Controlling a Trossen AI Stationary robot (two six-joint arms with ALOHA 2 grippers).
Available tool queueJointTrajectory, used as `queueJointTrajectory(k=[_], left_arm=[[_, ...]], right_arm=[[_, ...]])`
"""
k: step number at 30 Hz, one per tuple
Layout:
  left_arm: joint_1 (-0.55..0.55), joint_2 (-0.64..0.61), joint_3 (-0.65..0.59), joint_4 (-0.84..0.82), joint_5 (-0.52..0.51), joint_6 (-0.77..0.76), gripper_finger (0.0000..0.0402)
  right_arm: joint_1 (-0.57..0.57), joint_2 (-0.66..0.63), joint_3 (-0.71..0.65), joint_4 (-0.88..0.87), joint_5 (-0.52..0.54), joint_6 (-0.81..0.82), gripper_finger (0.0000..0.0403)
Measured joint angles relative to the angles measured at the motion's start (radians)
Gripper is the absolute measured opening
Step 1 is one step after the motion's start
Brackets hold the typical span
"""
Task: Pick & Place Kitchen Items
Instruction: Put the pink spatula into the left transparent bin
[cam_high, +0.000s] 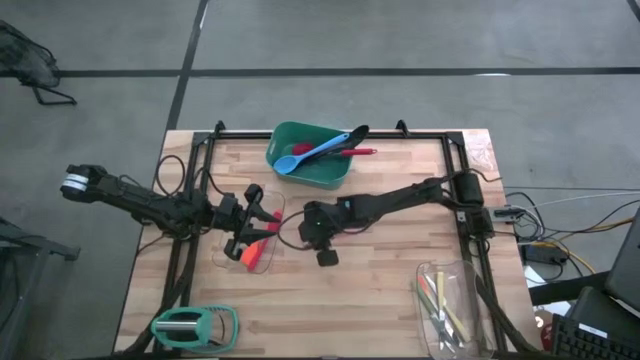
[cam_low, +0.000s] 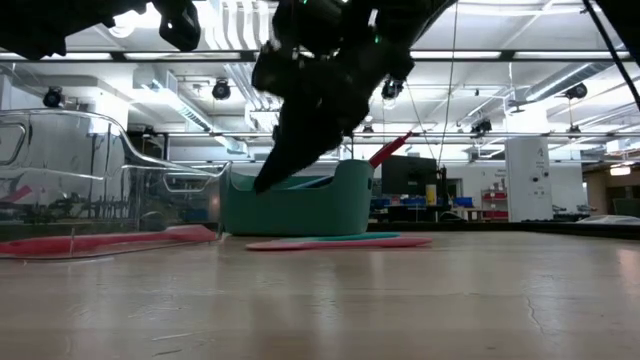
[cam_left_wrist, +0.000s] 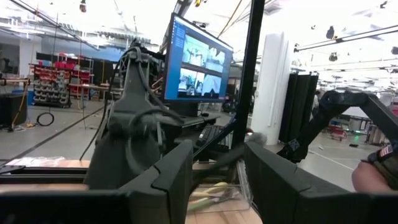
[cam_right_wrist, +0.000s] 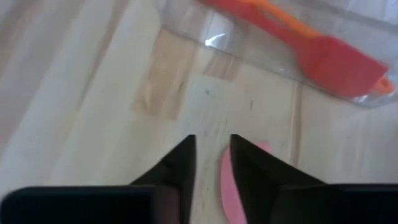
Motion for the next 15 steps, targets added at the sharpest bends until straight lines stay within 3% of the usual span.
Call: queueJointTrajectory(k=[8,15], left_arm=[[0.0,0.0,0.0,-0.003,0.0,0.0,0.0151],[0.0,0.0,0.0,-0.006,0.0,0.0,0.0151]], right_arm=[[-0.004,0.102,0.002,0.038,0.028,-0.027,0.0208],[-0.016,0.148,0.006,0.071,0.085,-0.069,0.0257]])
